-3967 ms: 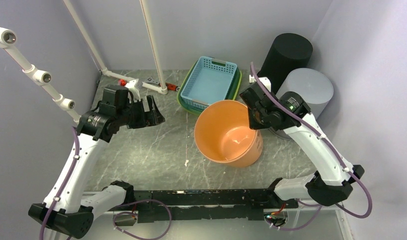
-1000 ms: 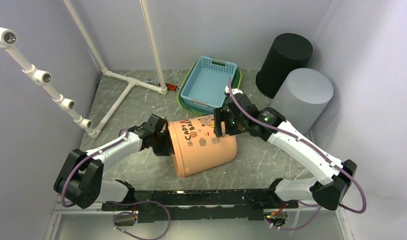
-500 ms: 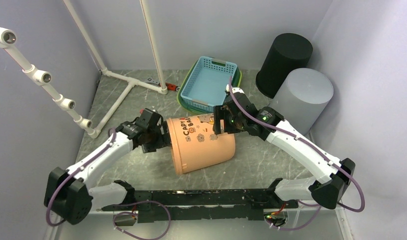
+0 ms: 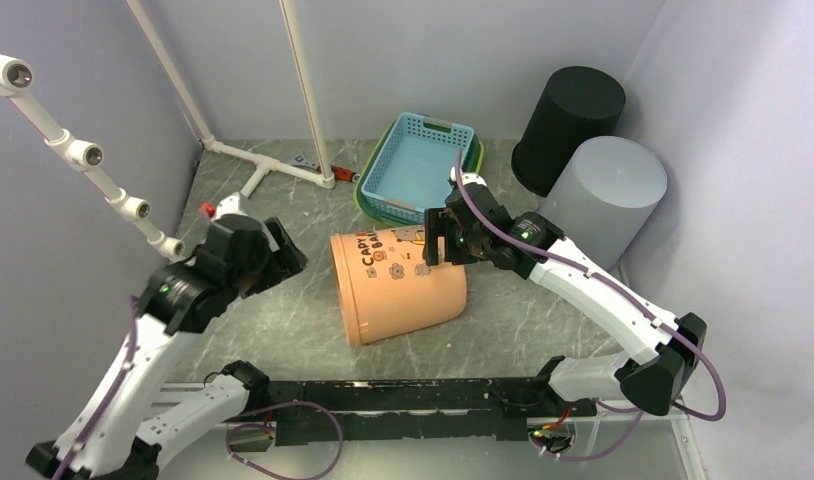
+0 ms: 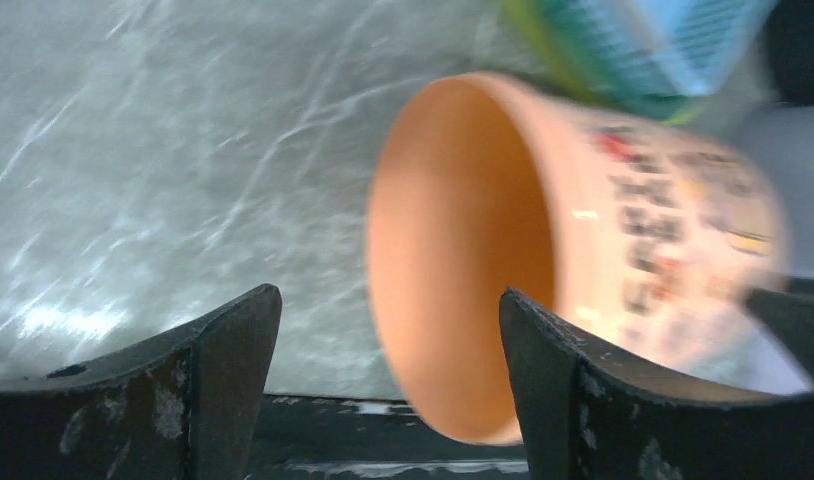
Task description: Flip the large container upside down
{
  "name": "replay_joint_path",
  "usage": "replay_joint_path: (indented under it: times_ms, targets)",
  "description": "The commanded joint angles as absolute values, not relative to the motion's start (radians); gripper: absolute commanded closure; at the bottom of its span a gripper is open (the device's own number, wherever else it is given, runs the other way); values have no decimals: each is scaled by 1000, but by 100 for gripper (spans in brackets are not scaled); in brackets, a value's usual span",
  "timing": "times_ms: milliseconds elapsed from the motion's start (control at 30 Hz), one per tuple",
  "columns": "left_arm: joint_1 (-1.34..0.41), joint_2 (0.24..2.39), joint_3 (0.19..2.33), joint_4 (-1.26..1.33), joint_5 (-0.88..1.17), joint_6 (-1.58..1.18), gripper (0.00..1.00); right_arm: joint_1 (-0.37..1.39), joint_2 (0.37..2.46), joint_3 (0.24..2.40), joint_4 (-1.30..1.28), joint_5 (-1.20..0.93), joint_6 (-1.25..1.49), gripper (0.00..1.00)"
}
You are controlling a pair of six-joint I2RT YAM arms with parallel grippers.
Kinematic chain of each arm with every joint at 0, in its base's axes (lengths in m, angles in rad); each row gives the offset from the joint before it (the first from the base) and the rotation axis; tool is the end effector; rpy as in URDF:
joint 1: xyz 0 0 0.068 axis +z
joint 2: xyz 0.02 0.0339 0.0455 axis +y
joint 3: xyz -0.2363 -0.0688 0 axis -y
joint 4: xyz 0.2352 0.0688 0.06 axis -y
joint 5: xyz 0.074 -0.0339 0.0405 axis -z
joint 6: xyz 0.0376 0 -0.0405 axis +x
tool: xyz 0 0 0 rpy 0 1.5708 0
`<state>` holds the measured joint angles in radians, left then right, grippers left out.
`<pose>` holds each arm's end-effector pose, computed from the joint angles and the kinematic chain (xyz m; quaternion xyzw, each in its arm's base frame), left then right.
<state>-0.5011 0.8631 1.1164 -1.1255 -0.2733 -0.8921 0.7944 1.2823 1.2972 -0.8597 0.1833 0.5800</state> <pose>0.1364 -0.0631 0.3257 -0.2266 0.9041 -0.1194 0.3422 0.1876 0.1812 0.3205 -0.0673 0.9290 0.1582 0.3276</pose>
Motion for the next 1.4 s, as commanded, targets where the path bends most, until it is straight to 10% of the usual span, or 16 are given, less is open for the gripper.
replay_joint_path:
  times_ms: [0, 1033, 1367]
  targets:
    - [-504, 820, 1238, -942, -115, -781, 15, 802, 1318, 1277, -937, 143, 590, 20]
    - [-596, 1182, 1311, -1033, 35, -710, 47, 802, 1316, 1331, -969, 143, 605, 19]
    - [-600, 1146, 1213, -990, 2, -755, 85, 802, 1301, 1336, -975, 146, 614, 18]
